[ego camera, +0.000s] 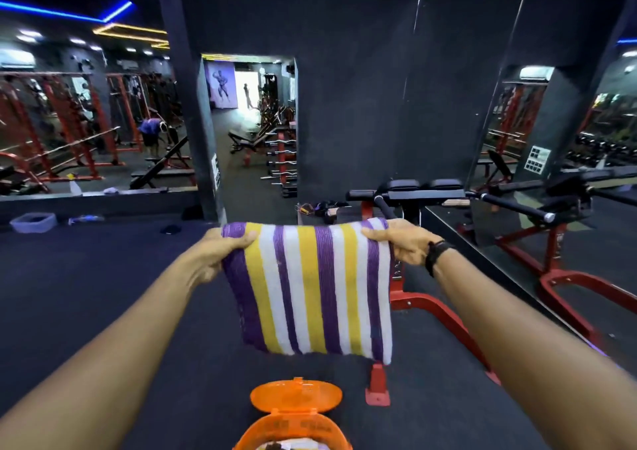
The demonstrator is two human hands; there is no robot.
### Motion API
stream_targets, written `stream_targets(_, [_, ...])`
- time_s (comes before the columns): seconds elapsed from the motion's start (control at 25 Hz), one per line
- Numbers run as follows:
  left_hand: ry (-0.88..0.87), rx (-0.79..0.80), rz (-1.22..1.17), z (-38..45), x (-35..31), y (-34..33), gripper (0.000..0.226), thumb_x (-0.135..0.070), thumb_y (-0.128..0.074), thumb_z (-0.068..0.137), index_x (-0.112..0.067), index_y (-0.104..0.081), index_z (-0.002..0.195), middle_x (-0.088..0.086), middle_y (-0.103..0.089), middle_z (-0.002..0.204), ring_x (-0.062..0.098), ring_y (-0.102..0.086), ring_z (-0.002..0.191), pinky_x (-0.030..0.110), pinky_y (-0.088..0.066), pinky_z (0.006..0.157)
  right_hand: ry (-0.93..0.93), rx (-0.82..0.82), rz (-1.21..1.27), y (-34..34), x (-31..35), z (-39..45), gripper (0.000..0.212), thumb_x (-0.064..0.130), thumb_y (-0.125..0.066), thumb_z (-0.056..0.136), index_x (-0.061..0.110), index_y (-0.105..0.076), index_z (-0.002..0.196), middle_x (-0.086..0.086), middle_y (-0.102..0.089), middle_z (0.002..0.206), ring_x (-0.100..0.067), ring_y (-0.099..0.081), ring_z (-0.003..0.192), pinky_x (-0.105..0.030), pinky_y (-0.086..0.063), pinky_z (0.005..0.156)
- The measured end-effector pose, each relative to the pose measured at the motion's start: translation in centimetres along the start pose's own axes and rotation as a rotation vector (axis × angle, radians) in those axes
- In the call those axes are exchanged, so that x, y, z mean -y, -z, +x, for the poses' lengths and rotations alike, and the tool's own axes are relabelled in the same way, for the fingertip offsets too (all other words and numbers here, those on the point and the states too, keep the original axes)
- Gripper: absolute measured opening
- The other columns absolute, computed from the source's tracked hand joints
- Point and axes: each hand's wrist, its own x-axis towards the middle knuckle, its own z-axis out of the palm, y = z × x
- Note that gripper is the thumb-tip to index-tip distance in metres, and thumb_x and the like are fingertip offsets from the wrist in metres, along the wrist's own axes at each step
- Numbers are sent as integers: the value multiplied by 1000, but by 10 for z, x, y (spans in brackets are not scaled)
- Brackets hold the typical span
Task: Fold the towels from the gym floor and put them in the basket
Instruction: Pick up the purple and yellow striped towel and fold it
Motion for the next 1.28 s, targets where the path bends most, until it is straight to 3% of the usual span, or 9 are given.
stream_targets(0.2, [-52, -94, -27, 0, -10, 1, 45, -13, -81, 65, -3, -65, 107, 14, -72, 96, 27, -69, 85, 31, -59, 66, 118, -40, 105, 0, 8, -1, 17, 0, -65, 83, 0, -64, 100, -9, -74, 80, -17, -72, 68, -28, -59, 62])
stream_targets(0.36, [-124, -112, -21, 4, -18, -1, 88, 0, -85, 61, -21, -31, 127, 15, -56, 115, 21, -70, 80, 34, -58, 59, 215, -85, 144, -5, 17, -2, 72, 6, -85, 50, 4, -55, 115, -15, -70, 97, -23, -71, 80, -37, -59, 76])
stream_targets(0.48, [-213, -37, 84, 7, -21, 6, 102, 7, -85, 54, -24, -34, 136, 16, -55, 122, 26, -64, 102, 35, -58, 74, 278, -121, 161, 6, 20, -1, 88, -1, -82, 51, 23, -39, 123, -15, -67, 103, -23, -69, 86, -41, -57, 83])
stream_targets(0.56, [-254, -37, 214, 7, -20, 7, 90, 8, -85, 56, -18, -45, 132, 14, -60, 113, 23, -62, 95, 33, -58, 76, 280, -96, 41, 8, 17, -2, 91, 4, -87, 39, 19, -49, 120, -17, -67, 99, -21, -70, 78, -40, -59, 77])
stream_targets(0.72, [-298, -76, 188, 3, -28, 1, 49, 9, -80, 64, -9, -64, 106, 13, -64, 93, 15, -62, 75, 19, -56, 60, 317, -244, -196, 10, 16, -2, 61, -5, -84, 58, 5, -62, 113, -18, -69, 100, -23, -68, 81, -42, -58, 79])
stream_targets(0.84, [-272, -41, 456, 7, -29, 4, 35, -3, -86, 61, -12, -71, 91, 10, -68, 88, 17, -62, 78, 26, -56, 71, 365, -315, -504, 16, 15, 1, 31, 17, -89, 61, 17, -72, 87, -12, -74, 87, -26, -69, 77, -48, -58, 77])
stream_targets(0.96, [-300, 55, 678, 3, -36, 10, 14, -12, -82, 71, -14, -70, 77, 1, -67, 74, 14, -58, 73, 23, -48, 68, 336, -241, -680, 20, 20, -9, 25, 25, -85, 69, 8, -71, 81, -14, -73, 83, -24, -66, 73, -50, -54, 80])
stream_targets(1.08, [-251, 221, 622, -4, -43, 18, 9, -15, -73, 82, -9, -67, 81, 1, -65, 76, 14, -58, 75, 23, -47, 69, 176, -11, -534, 27, 27, -20, 24, 16, -78, 76, -1, -68, 90, -21, -71, 92, -29, -67, 81, -44, -54, 80])
stream_targets(1.28, [-90, 12, 653, 1, -40, -8, 28, -24, -75, 81, -11, -56, 65, 3, -56, 59, 13, -54, 49, 23, -44, 45, 209, -278, -577, -3, 20, 3, 30, 22, -80, 74, 13, -54, 62, -8, -57, 65, -21, -54, 62, -30, -45, 54])
